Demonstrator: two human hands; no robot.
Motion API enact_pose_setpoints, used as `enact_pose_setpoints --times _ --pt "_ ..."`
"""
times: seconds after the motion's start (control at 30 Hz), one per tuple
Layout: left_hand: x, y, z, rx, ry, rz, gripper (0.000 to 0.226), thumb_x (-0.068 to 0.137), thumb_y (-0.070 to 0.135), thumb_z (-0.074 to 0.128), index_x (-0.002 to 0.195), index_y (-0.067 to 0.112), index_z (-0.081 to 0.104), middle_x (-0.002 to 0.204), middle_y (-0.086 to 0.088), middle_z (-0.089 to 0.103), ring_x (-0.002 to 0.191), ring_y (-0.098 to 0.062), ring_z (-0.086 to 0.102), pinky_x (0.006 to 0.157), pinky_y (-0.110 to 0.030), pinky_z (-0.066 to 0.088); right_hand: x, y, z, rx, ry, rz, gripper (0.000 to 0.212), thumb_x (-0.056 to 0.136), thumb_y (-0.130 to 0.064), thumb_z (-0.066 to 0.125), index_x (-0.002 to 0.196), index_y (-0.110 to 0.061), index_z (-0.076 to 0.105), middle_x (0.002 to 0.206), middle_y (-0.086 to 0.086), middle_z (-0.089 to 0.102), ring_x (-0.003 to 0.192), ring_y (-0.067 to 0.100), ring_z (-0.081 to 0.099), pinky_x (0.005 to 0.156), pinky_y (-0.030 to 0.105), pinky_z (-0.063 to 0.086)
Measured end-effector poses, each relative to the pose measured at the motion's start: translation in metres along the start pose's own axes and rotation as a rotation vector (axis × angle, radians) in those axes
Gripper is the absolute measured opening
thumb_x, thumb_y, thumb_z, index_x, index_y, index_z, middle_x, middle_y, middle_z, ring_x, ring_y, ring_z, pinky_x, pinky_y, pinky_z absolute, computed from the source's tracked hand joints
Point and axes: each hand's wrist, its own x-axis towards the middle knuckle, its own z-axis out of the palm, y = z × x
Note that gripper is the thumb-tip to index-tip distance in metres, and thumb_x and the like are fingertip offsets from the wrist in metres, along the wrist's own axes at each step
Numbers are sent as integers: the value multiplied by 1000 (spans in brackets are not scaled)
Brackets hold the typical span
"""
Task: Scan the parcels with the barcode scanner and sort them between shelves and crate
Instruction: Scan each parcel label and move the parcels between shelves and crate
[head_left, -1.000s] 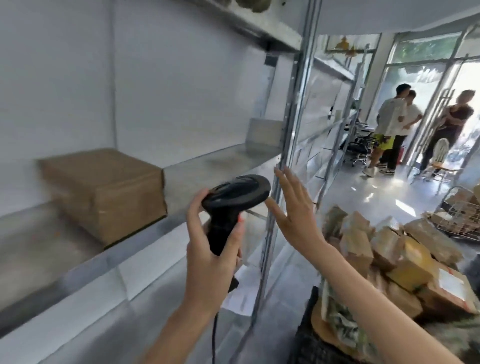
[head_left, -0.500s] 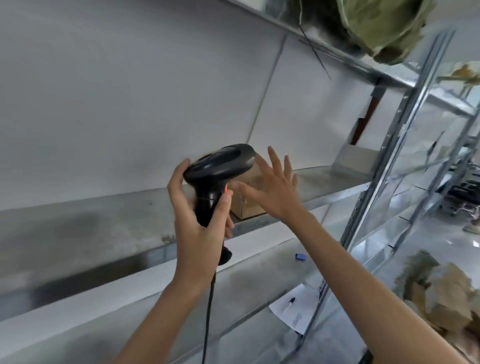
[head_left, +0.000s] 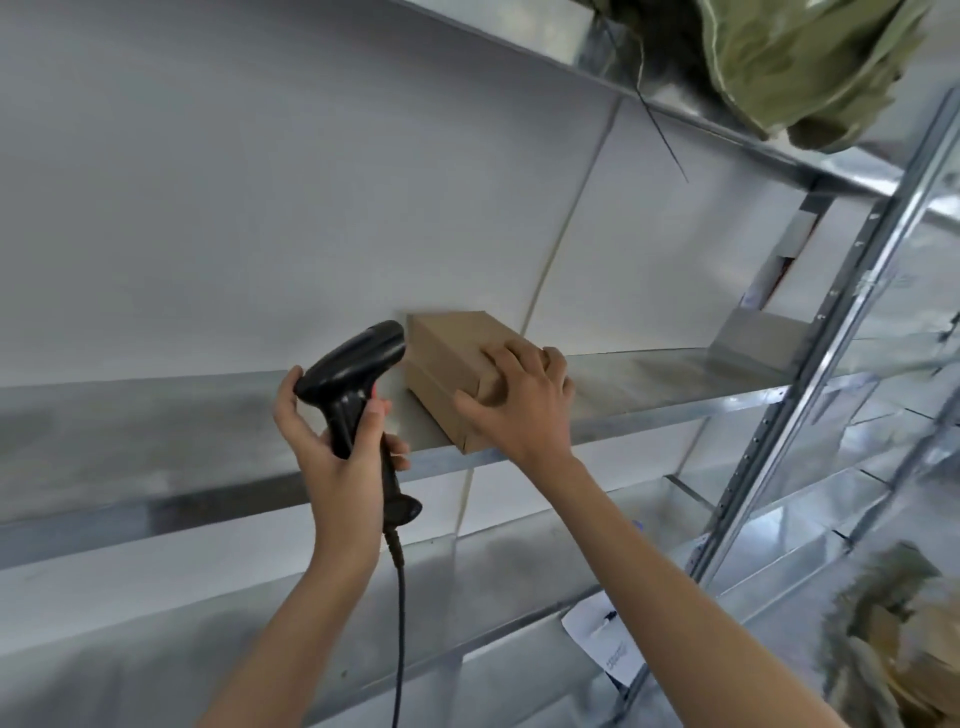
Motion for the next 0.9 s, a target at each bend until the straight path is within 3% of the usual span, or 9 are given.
enact_pose_setpoints --times 0.1,0.17,0.27,0.4,0.53,0.6,0.67,0.77,0.9 --pt "3 -2 -7 30 51 17 64 100 12 61 146 37 25 99 -2 71 83 -17 72 90 -38 56 -14 -18 -5 89 -18 4 73 70 -66 50 134 -33 58 141 -10 50 137 35 28 108 50 31" --pt "5 -2 -12 39 82 -6 65 95 21 66 141 46 28 110 -5 73 107 -18 70 109 -51 45 -23 -27 -11 221 3 64 67 71 -59 57 133 -34 57 140 -13 50 137 31 29 111 51 30" --pt "8 4 -14 -5 107 -43 65 97 17 66 141 46 29 117 -5 72 112 -19 69 112 -56 42 -36 -35 -17 513 39 196 64 70 -59 61 130 -40 57 135 -16 54 131 21 38 108 47 38" --pt "5 18 -9 -11 2 23 65 101 9 58 150 34 23 102 15 76 107 -11 70 104 -43 51 -53 -49 -19 790 13 267 63 71 -57 70 130 -40 57 126 -16 60 124 17 52 99 46 50" --pt "-2 26 -9 -7 -48 91 64 101 6 56 150 30 23 105 4 74 107 -14 70 97 -33 52 -62 -46 -36 661 -6 206 63 80 -50 72 136 -25 55 124 -8 63 113 12 59 96 40 53" --pt "-6 29 -8 -14 -75 127 63 100 4 56 149 28 23 107 5 73 104 -13 70 89 -24 52 -65 -44 -47 497 -7 90 63 90 -41 71 144 -20 46 136 -3 56 122 13 52 107 34 45" --pt "-12 32 -5 10 -141 186 64 100 -2 54 147 25 21 105 16 73 100 -12 70 86 -19 51 -68 -46 -52 365 -53 -24 78 93 -38 68 155 -21 25 156 -1 36 140 14 35 115 27 31" --pt "-16 33 0 -1 -258 204 65 96 2 57 145 29 23 101 12 74 98 -17 71 82 -21 54 -69 -51 -47 252 -134 -30 97 89 -54 65 159 -25 5 166 -1 11 144 25 22 115 39 27" --pt "-17 27 0 24 -281 159 65 96 7 59 145 32 25 107 -4 73 101 -21 72 86 -21 54 -75 -52 -33 129 -51 45 92 87 -61 61 159 -29 13 167 -1 1 142 30 19 115 45 24"
